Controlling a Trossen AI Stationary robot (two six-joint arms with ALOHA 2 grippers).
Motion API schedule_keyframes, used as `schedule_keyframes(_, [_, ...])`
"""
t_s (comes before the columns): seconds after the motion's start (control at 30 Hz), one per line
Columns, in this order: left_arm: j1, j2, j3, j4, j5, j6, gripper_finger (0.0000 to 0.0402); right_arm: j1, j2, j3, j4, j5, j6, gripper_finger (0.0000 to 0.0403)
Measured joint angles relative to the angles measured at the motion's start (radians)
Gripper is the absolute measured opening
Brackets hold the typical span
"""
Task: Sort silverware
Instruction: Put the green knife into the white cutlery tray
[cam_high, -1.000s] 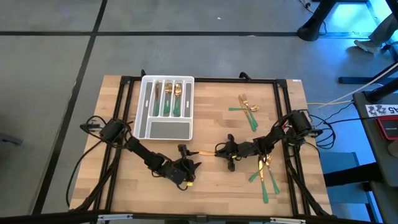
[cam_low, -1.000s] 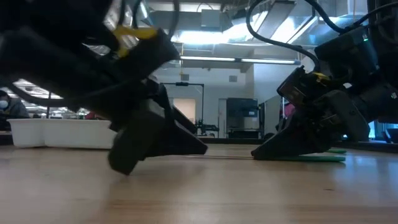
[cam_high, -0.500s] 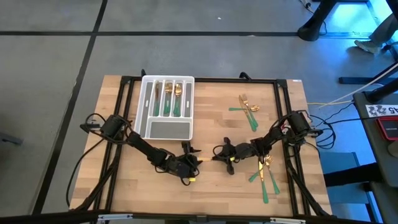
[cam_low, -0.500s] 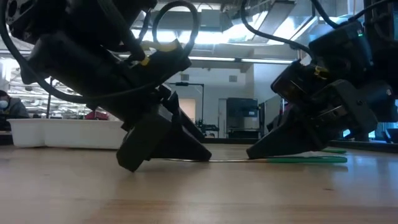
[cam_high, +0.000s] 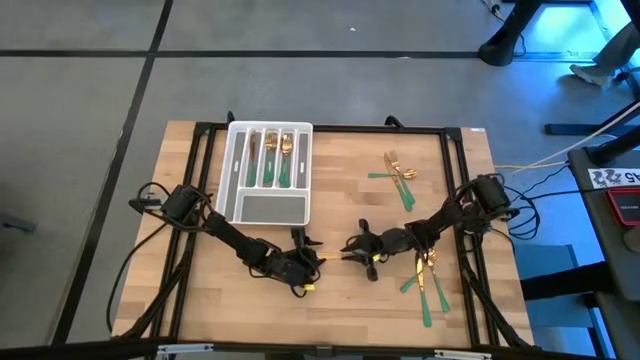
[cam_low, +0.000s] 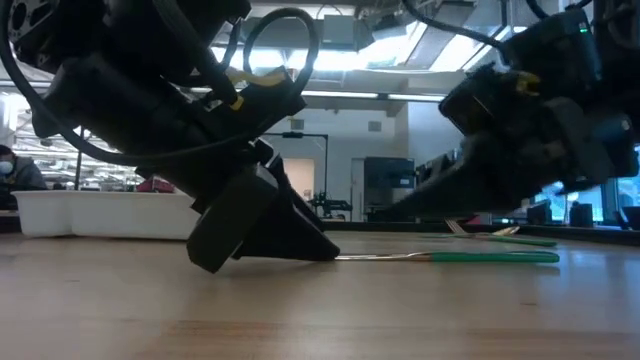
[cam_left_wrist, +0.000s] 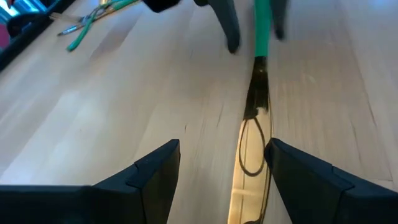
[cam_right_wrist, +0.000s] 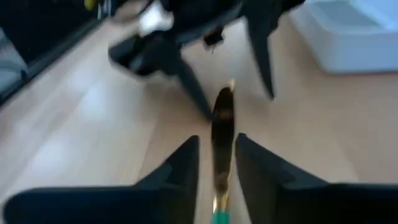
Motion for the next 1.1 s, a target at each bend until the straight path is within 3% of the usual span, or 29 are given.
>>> schedule_keyframes(0.13, [0.000, 0.000, -0.001, 0.000, 0.000, -0.026, 0.0237, 0.032, 0.000, 0.047, -0.205, 0.054, -0.011, 0.0164])
schedule_keyframes(0.23, [0.000, 0.000, -0.001, 0.000, 0.002, -0.029, 0.0237, 0.064, -0.007, 0.103, -0.368, 0.148, 0.017, 0.0182])
schedule_keyframes(0.33, [-0.001, 0.001, -0.002, 0.038, -0.017, -0.016, 0.0237, 0.075, -0.010, 0.137, -0.486, 0.173, 0.053, 0.0172])
schedule_keyframes(0.43, [-0.004, 0.005, 0.008, 0.089, -0.049, 0.041, 0.0237, 0.074, -0.010, 0.135, -0.524, 0.153, 0.107, 0.0130])
schedule_keyframes(0.63, [-0.019, 0.006, 0.064, 0.138, -0.068, 0.201, 0.0237, 0.072, -0.006, 0.075, -0.448, 0.160, 0.174, 0.0019])
schedule_keyframes(0.87, [-0.030, 0.005, 0.097, 0.121, -0.105, 0.265, 0.0237, 0.070, 0.000, -0.014, -0.271, 0.149, 0.189, 0.0029])
schedule_keyframes(1.1, [-0.014, 0.001, 0.097, -0.077, 0.009, 0.200, 0.0237, 0.070, 0.004, -0.079, -0.146, 0.154, 0.192, 0.0018])
